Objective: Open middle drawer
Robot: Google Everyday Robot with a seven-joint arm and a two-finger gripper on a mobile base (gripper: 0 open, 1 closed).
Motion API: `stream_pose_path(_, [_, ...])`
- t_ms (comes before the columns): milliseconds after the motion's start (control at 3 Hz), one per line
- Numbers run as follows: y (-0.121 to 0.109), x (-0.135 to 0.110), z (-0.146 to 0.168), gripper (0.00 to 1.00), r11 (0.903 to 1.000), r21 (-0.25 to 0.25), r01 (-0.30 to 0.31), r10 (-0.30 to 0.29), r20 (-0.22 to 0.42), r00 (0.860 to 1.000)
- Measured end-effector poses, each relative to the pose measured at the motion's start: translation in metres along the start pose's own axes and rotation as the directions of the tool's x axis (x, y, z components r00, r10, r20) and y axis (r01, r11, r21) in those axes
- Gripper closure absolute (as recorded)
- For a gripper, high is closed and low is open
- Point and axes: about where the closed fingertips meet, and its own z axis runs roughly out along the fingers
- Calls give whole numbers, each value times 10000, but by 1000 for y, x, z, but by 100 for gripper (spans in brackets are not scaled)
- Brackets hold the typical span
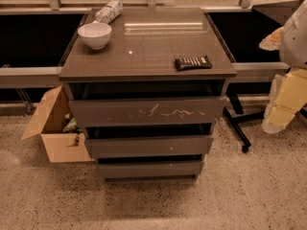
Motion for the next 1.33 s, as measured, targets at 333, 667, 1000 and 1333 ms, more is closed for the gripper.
stream_pose_path(333, [0, 0, 0, 0, 10000, 0, 0, 0, 0, 10000])
stream_pose_path(667, [4, -1, 44, 0, 9970, -777, 65, -32, 434, 9991])
stream_pose_path(1000, [17, 1, 110, 0, 9856, -1688, 140, 62, 1183, 9930])
stream_pose_path(1333, [21, 3, 150, 0, 9831, -1830, -57, 364, 1647, 9857])
